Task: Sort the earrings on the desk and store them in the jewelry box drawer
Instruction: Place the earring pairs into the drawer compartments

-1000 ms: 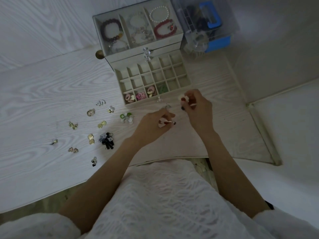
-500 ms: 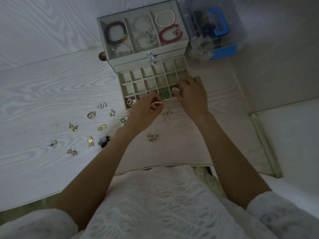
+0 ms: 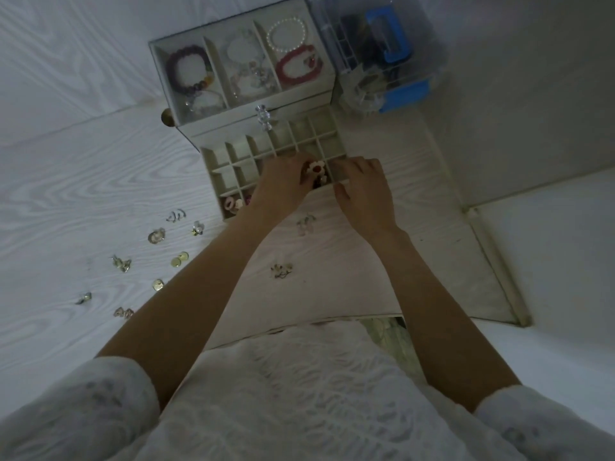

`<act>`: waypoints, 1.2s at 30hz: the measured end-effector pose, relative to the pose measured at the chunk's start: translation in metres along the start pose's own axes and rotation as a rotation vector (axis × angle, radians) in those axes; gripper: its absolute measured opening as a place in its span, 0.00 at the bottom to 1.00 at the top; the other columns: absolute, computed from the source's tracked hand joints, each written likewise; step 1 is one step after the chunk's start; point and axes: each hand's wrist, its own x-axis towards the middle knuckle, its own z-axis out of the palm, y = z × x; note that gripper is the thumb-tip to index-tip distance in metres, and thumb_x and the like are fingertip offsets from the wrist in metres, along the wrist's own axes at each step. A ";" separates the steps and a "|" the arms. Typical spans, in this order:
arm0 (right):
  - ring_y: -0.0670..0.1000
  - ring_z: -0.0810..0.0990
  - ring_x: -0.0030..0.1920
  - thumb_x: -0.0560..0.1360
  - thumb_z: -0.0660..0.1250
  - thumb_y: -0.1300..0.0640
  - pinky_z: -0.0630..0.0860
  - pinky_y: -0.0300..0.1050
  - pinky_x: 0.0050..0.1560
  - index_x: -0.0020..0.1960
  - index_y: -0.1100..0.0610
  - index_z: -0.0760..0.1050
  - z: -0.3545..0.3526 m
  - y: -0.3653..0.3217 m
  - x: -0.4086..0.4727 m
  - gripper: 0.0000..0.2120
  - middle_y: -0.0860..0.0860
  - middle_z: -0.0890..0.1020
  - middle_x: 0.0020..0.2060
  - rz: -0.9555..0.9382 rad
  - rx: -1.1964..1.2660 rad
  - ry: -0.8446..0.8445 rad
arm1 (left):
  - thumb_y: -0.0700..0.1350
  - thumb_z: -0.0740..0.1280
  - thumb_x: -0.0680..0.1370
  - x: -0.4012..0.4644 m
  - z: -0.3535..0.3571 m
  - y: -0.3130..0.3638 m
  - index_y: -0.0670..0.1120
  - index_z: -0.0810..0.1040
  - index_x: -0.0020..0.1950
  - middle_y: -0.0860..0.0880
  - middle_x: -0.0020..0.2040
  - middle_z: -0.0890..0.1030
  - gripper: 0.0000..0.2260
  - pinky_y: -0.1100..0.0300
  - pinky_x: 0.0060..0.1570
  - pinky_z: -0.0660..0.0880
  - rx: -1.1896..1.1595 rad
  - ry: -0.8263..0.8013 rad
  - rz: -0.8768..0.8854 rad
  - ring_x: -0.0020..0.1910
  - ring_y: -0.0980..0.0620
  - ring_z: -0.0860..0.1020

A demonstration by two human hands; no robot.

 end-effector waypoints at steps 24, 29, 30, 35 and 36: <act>0.57 0.72 0.49 0.77 0.62 0.58 0.65 0.42 0.46 0.47 0.62 0.78 0.008 -0.014 0.019 0.09 0.59 0.77 0.48 0.198 0.168 0.059 | 0.46 0.68 0.75 0.000 -0.003 -0.002 0.50 0.80 0.49 0.53 0.43 0.83 0.04 0.61 0.42 0.74 -0.156 0.177 -0.051 0.39 0.56 0.77; 0.57 0.72 0.52 0.77 0.62 0.57 0.70 0.47 0.49 0.50 0.62 0.77 0.011 -0.015 0.023 0.09 0.59 0.76 0.52 0.205 0.041 0.030 | 0.47 0.68 0.75 -0.003 0.010 0.000 0.48 0.78 0.51 0.49 0.45 0.84 0.07 0.53 0.46 0.77 -0.068 0.170 -0.092 0.47 0.49 0.80; 0.57 0.72 0.52 0.77 0.63 0.57 0.70 0.47 0.48 0.50 0.61 0.77 0.010 -0.015 0.022 0.09 0.59 0.76 0.52 0.196 0.038 0.043 | 0.47 0.68 0.75 -0.003 0.012 0.000 0.48 0.78 0.52 0.48 0.46 0.83 0.08 0.52 0.47 0.77 -0.030 0.175 -0.087 0.49 0.48 0.79; 0.58 0.74 0.45 0.74 0.66 0.59 0.72 0.48 0.43 0.48 0.58 0.80 0.012 -0.009 0.008 0.06 0.58 0.78 0.47 0.022 0.007 0.109 | 0.45 0.63 0.75 -0.008 0.008 -0.007 0.45 0.80 0.48 0.46 0.44 0.83 0.08 0.54 0.44 0.73 0.104 0.270 0.068 0.46 0.44 0.77; 0.58 0.74 0.45 0.74 0.65 0.58 0.73 0.48 0.44 0.50 0.56 0.80 0.013 -0.008 0.005 0.07 0.58 0.78 0.47 0.010 -0.017 0.098 | 0.46 0.61 0.76 -0.011 0.009 -0.010 0.45 0.81 0.47 0.47 0.43 0.82 0.10 0.54 0.44 0.73 0.143 0.267 0.110 0.45 0.44 0.77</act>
